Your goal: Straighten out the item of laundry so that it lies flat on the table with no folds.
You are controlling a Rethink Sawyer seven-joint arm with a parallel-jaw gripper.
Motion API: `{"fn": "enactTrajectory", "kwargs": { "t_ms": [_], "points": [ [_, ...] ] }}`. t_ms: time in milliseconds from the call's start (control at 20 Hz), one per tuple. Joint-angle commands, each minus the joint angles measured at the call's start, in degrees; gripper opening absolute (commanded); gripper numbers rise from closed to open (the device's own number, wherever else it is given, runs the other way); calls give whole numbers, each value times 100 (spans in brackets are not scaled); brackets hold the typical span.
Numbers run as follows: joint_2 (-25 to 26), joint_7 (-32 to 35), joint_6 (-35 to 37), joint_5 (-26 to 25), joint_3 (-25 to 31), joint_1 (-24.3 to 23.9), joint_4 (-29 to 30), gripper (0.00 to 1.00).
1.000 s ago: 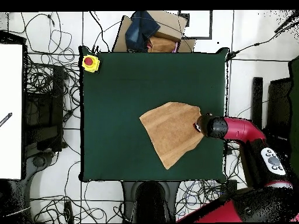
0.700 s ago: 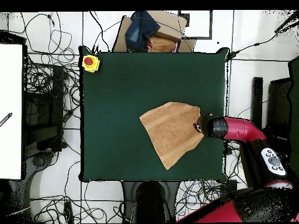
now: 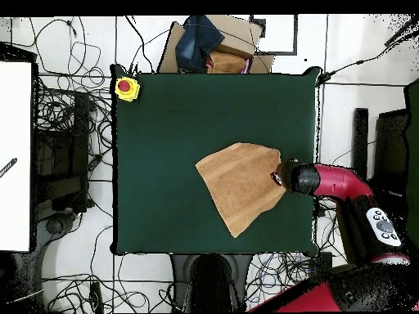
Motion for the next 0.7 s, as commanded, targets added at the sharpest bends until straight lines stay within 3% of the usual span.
{"fn": "enactTrajectory", "kwargs": {
  "t_ms": [50,300,700],
  "points": [
    [19,-683,0,-193,295,41,343,0],
    [-244,-281,-114,-279,75,247,496,0],
    [-945,719,-553,-422,-456,672,1246,0]
  ]
}}
